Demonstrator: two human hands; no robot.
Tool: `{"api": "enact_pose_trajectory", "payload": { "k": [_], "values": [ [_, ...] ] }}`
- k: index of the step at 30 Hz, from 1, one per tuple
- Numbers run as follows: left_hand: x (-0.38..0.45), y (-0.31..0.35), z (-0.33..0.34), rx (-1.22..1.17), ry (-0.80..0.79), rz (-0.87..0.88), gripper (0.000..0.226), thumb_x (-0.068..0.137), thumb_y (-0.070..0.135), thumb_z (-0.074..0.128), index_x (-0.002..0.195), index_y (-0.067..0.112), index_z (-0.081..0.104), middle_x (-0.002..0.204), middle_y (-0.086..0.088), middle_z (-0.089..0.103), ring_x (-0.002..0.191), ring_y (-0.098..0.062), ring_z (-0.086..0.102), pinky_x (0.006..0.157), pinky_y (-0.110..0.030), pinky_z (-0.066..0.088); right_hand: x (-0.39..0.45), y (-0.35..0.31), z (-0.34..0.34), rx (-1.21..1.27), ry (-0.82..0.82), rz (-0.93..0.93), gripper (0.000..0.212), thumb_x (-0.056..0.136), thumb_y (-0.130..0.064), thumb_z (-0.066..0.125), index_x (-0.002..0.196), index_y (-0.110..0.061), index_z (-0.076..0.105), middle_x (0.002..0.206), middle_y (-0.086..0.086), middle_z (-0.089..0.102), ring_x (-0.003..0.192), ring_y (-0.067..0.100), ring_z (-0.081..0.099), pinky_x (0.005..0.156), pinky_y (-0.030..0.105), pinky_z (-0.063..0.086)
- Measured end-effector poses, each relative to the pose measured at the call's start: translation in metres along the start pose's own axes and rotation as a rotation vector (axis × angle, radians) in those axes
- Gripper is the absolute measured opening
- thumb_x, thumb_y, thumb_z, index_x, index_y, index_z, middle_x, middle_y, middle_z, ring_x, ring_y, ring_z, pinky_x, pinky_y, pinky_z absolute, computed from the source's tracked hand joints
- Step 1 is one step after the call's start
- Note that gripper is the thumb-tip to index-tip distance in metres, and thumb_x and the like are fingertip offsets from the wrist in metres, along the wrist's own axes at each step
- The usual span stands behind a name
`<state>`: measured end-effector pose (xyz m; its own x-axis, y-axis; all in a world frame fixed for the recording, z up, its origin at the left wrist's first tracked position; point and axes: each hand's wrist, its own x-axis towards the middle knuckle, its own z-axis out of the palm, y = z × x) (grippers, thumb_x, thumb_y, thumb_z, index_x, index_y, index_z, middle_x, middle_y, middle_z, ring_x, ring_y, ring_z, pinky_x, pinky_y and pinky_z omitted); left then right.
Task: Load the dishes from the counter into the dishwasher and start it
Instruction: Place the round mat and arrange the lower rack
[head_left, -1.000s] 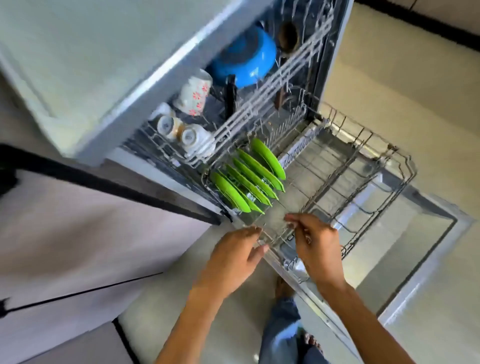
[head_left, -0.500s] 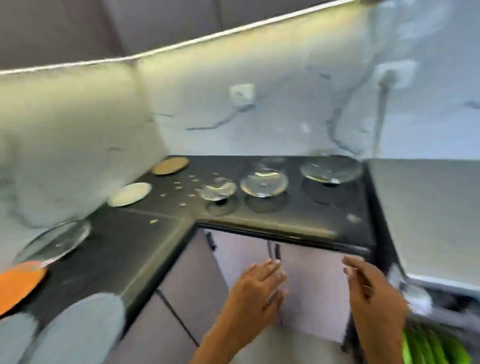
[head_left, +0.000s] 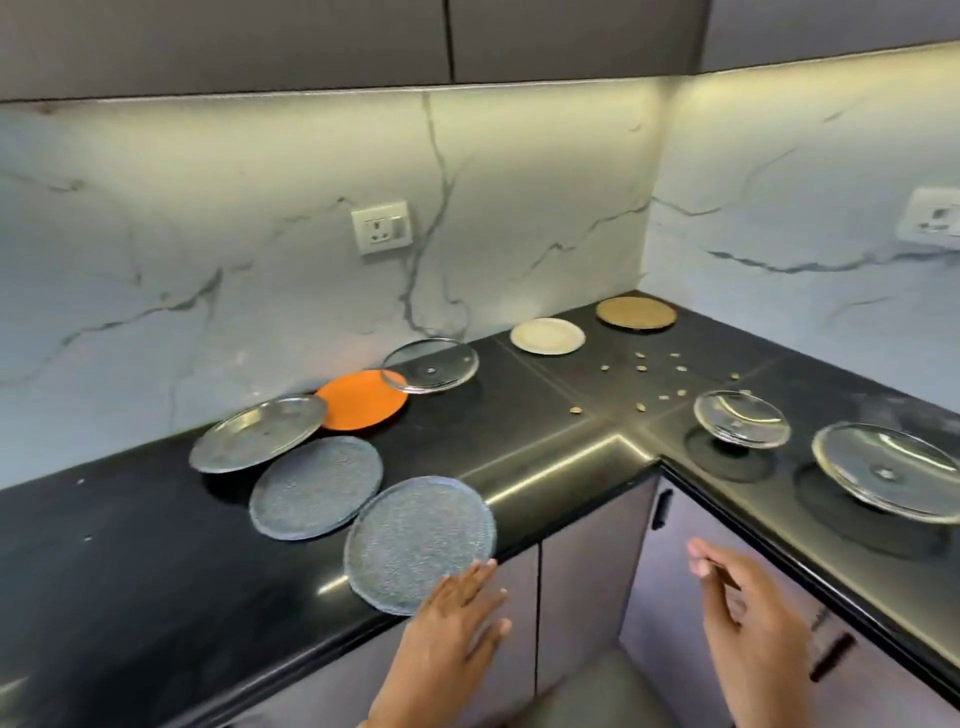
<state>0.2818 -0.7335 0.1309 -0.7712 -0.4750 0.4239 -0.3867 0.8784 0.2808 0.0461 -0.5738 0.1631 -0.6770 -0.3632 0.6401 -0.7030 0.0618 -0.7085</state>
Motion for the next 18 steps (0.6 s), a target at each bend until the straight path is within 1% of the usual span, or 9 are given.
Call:
{"api": "enact_pose_trajectory", "payload": {
  "k": [3,5,7,9,10,12,14,16,18],
  "values": [
    [-0.009,-0.04,-0.005,0.055,0.028,-0.108,0.054,0.098,0.055,0.023,0.097,0.032,0.072,0.124,0.008,0.063,0.114,-0.009,0.058,0.091,-0.027,0.047,0.006,-0.001,0.043,0.045,-0.071,0.032,0.014,0.089,-0.014,0.057,0.095,-0.019,0.068,0.09,-0.004,0.069,0.085,-0.009,0.059,0.063,0.013,0.05],
    [-0.008,-0.061,-0.005,0.07,0.039,-0.183,0.056,0.098,0.056,0.022,0.096,0.033,0.073,0.123,0.01,0.063,0.115,-0.006,0.056,0.09,-0.029,0.047,0.01,-0.002,0.072,0.059,-0.125,0.013,0.026,0.085,0.002,0.062,0.095,-0.022,0.067,0.09,-0.006,0.069,0.081,0.003,0.062,0.063,0.02,0.053],
    [-0.005,-0.076,0.001,0.09,-0.025,-0.216,0.053,0.096,0.058,0.026,0.096,0.034,0.073,0.12,0.014,0.065,0.111,-0.003,0.058,0.088,-0.027,0.049,0.013,-0.006,0.096,0.055,-0.188,-0.019,0.026,0.084,0.005,0.062,0.095,-0.017,0.069,0.09,-0.006,0.07,0.083,0.003,0.063,0.067,0.016,0.052],
    [-0.003,-0.091,0.013,0.099,-0.145,-0.199,0.041,0.084,0.062,0.044,0.092,0.035,0.073,0.112,0.016,0.068,0.102,-0.002,0.063,0.08,-0.021,0.052,0.014,-0.01,0.119,0.061,-0.249,-0.028,0.027,0.082,0.009,0.062,0.095,-0.013,0.07,0.091,-0.007,0.07,0.085,-0.001,0.063,0.069,0.011,0.05],
    [-0.003,-0.097,0.019,0.1,-0.191,-0.172,0.035,0.073,0.061,0.057,0.087,0.034,0.074,0.108,0.016,0.069,0.097,-0.002,0.066,0.076,-0.018,0.052,0.012,-0.011,0.129,0.067,-0.277,-0.022,0.027,0.082,0.009,0.061,0.096,-0.012,0.07,0.092,-0.009,0.07,0.084,0.0,0.064,0.069,0.013,0.051],
    [-0.002,-0.106,0.03,0.099,-0.252,-0.117,0.039,0.05,0.054,0.081,0.081,0.032,0.075,0.102,0.016,0.071,0.09,-0.003,0.068,0.071,-0.016,0.053,0.01,-0.016,0.144,0.07,-0.332,-0.026,0.026,0.083,0.006,0.06,0.097,-0.014,0.07,0.093,-0.011,0.069,0.08,0.002,0.065,0.068,0.021,0.054],
    [0.002,-0.109,0.038,0.126,-0.279,-0.087,0.043,0.039,0.046,0.091,0.076,0.029,0.075,0.095,0.016,0.072,0.086,-0.002,0.068,0.068,-0.014,0.052,0.008,-0.018,0.154,0.057,-0.365,-0.061,0.025,0.084,0.005,0.06,0.098,-0.014,0.07,0.092,-0.012,0.069,0.077,0.003,0.065,0.067,0.023,0.054],
    [0.004,-0.109,0.043,0.15,-0.221,-0.029,0.035,0.044,0.03,0.093,0.074,0.023,0.076,0.09,0.013,0.073,0.084,-0.002,0.068,0.066,-0.014,0.051,0.007,-0.017,0.158,0.049,-0.391,-0.078,0.027,0.082,0.006,0.062,0.097,-0.014,0.07,0.092,-0.012,0.069,0.077,0.002,0.064,0.066,0.019,0.053],
    [0.007,-0.109,0.046,0.13,-0.118,0.022,0.033,0.05,0.014,0.09,0.08,0.017,0.077,0.091,0.006,0.074,0.086,-0.007,0.069,0.067,-0.018,0.052,0.006,-0.016,0.154,0.039,-0.403,-0.084,0.026,0.082,0.005,0.063,0.097,-0.013,0.07,0.091,-0.013,0.069,0.079,0.001,0.064,0.067,0.015,0.052]
  ]
}}
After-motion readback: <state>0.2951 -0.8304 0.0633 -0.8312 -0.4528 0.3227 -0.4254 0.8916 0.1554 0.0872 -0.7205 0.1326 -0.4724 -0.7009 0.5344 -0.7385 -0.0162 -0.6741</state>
